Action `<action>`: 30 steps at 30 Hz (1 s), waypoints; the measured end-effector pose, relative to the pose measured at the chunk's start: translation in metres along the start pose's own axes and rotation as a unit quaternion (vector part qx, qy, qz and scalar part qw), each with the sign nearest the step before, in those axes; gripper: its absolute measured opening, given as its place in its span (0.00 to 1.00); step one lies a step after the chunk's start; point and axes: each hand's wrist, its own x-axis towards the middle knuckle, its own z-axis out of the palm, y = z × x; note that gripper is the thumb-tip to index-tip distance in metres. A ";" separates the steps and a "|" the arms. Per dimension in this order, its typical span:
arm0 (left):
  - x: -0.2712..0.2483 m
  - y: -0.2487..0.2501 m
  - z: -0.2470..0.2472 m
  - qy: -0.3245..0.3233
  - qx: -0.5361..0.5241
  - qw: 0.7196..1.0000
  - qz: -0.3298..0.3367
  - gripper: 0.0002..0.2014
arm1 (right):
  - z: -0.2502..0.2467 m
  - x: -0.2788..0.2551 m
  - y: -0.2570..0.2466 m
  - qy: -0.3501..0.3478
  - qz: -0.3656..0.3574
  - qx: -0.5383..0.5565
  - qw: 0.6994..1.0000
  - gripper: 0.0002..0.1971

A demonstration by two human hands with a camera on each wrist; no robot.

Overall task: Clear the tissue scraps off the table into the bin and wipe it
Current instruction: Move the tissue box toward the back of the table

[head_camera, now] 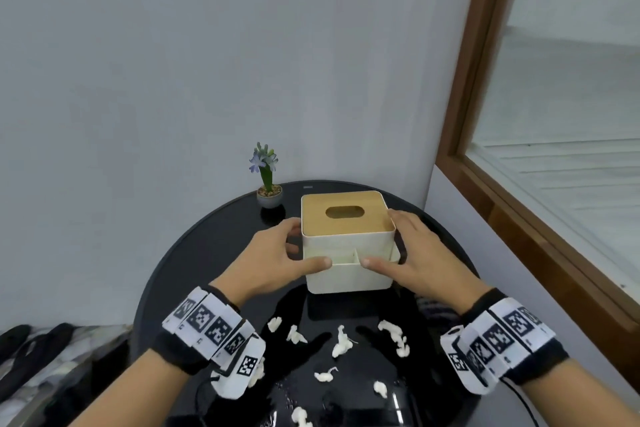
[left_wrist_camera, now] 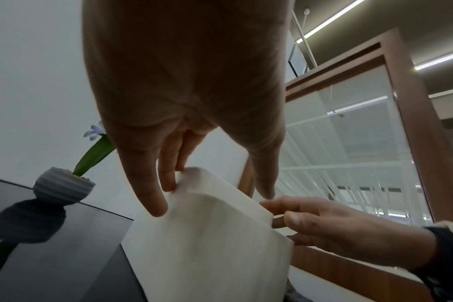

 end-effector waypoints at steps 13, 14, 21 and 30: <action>0.007 -0.006 0.019 0.032 0.024 0.999 -0.004 0.36 | 0.010 0.012 0.015 -0.049 0.075 0.076 0.993 0.35; 0.009 -0.007 0.020 0.034 0.023 0.999 -0.004 0.36 | 0.011 0.013 0.016 -0.045 0.075 0.075 0.993 0.35; 0.020 -0.014 0.021 0.044 0.025 0.999 -0.010 0.37 | 0.012 0.021 0.018 -0.032 0.067 0.076 0.994 0.35; 0.066 -0.016 -0.002 0.059 0.017 0.998 -0.005 0.35 | -0.007 0.075 0.014 -0.016 0.022 0.040 0.999 0.34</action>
